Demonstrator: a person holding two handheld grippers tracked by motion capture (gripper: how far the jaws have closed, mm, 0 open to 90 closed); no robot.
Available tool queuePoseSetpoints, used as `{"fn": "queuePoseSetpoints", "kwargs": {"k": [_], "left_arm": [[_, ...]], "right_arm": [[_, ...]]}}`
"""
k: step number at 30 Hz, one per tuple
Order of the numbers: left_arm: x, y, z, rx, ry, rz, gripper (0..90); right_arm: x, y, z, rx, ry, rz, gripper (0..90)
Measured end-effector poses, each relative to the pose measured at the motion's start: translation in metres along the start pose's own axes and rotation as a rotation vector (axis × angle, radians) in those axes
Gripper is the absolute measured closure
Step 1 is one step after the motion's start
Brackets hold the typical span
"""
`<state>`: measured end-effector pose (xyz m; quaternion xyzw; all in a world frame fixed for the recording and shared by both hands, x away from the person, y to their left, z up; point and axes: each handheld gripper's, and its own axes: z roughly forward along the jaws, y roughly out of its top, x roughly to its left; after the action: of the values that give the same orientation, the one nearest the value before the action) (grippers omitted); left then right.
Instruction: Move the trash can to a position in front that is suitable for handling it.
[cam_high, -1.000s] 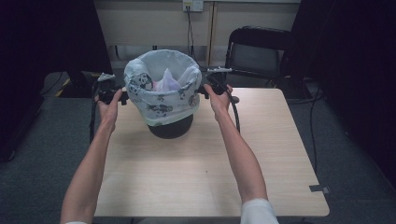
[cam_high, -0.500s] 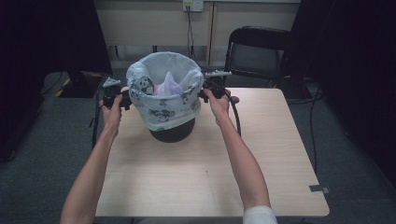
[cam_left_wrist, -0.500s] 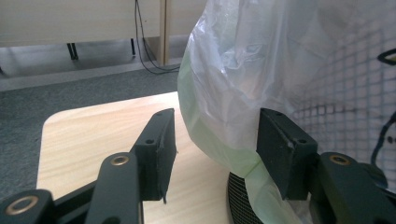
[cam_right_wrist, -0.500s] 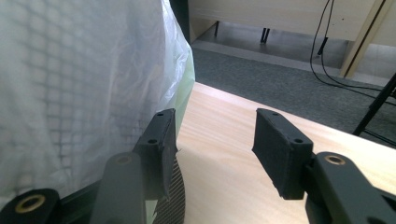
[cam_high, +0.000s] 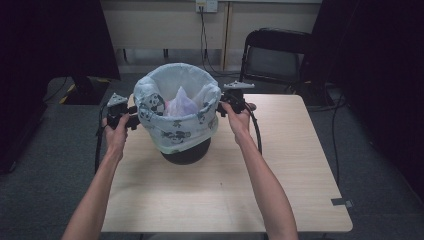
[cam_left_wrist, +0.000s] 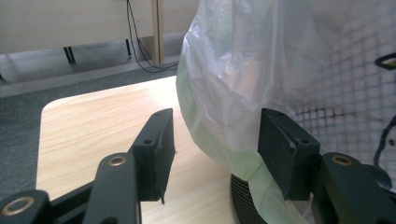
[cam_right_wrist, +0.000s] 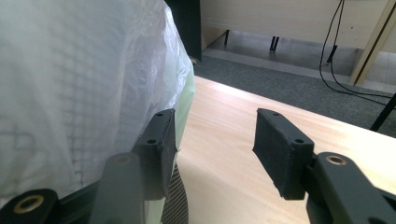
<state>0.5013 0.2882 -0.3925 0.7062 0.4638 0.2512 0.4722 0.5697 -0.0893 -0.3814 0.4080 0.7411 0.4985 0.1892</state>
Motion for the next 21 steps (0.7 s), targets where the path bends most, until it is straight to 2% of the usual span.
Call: {"fn": "queuePoseSetpoints", "kwargs": {"k": [3, 5, 9, 10, 15, 17, 19, 21], "left_arm": [[-0.007, -0.005, -0.007, -0.007, 0.005, -0.003, 45.6], [-0.011, -0.009, -0.012, -0.013, -0.011, -0.015, 46.6], [-0.018, -0.015, -0.021, -0.015, -0.017, -0.024, 47.0], [-0.021, -0.018, -0.026, -0.012, -0.037, -0.031, 47.0], [-0.029, -0.019, -0.036, 0.012, -0.043, -0.005, 46.4], [-0.036, -0.021, -0.043, 0.026, -0.038, 0.011, 46.4], [-0.039, -0.022, -0.045, 0.026, -0.040, 0.010, 46.8], [-0.048, -0.027, -0.052, 0.024, -0.044, 0.013, 47.1]], "right_arm": [[0.003, -0.004, -0.007, 0.003, 0.005, -0.007, 48.8], [0.005, -0.007, -0.012, -0.002, 0.010, -0.003, 49.6], [0.010, -0.013, -0.021, -0.001, 0.030, -0.010, 50.3], [0.010, -0.014, -0.024, -0.001, 0.036, -0.012, 50.3], [0.014, -0.018, -0.034, 0.011, 0.052, -0.024, 50.3], [0.019, -0.023, -0.043, 0.013, 0.054, -0.036, 50.3], [0.021, -0.028, -0.051, 0.008, 0.061, -0.027, 50.4], [0.022, -0.033, -0.058, -0.001, 0.077, -0.014, 50.2]]}}
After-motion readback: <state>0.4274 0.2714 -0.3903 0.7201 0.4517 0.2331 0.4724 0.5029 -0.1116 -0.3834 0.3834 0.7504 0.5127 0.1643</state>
